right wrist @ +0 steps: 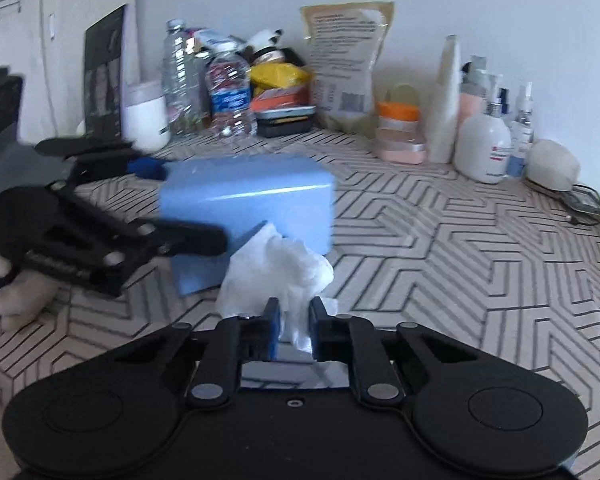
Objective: Clean container
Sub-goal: 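Grasp the dropped white wipe again with the right tool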
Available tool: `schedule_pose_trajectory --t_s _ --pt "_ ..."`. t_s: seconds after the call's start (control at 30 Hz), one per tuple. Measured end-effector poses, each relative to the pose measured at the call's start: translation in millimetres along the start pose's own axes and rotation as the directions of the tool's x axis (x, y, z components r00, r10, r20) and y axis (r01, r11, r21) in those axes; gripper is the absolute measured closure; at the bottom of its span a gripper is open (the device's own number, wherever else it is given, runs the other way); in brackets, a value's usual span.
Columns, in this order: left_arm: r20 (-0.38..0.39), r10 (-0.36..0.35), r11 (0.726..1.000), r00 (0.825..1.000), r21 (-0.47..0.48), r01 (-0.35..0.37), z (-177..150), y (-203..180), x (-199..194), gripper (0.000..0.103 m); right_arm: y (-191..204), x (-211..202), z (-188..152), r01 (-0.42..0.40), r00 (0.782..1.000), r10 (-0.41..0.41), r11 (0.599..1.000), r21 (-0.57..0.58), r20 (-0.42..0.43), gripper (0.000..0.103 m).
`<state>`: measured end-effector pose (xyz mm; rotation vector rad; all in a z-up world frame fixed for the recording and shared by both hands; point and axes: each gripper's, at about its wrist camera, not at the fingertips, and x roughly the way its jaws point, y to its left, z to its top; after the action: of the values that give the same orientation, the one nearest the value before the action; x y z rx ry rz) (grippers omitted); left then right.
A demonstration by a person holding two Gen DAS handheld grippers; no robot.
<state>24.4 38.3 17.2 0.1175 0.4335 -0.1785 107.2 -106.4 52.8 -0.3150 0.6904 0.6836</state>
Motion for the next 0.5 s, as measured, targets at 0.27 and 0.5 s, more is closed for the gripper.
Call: schedule_pose_trajectory --t_s 0.27,0.5 --pt "-0.005 -0.003 1.000 1.000 0.001 0.003 0.5 -0.7 1.3 0.023 -21.4 -9.1 15.0 -0.096 0.986 0.077 0.987 0.127 0.147 0.088" --pt "-0.011 -0.006 1.000 1.000 0.005 0.006 0.8 -1.9 2.5 0.023 -11.9 -8.4 23.6 -0.213 0.960 0.181 0.968 0.136 0.215 0.088"
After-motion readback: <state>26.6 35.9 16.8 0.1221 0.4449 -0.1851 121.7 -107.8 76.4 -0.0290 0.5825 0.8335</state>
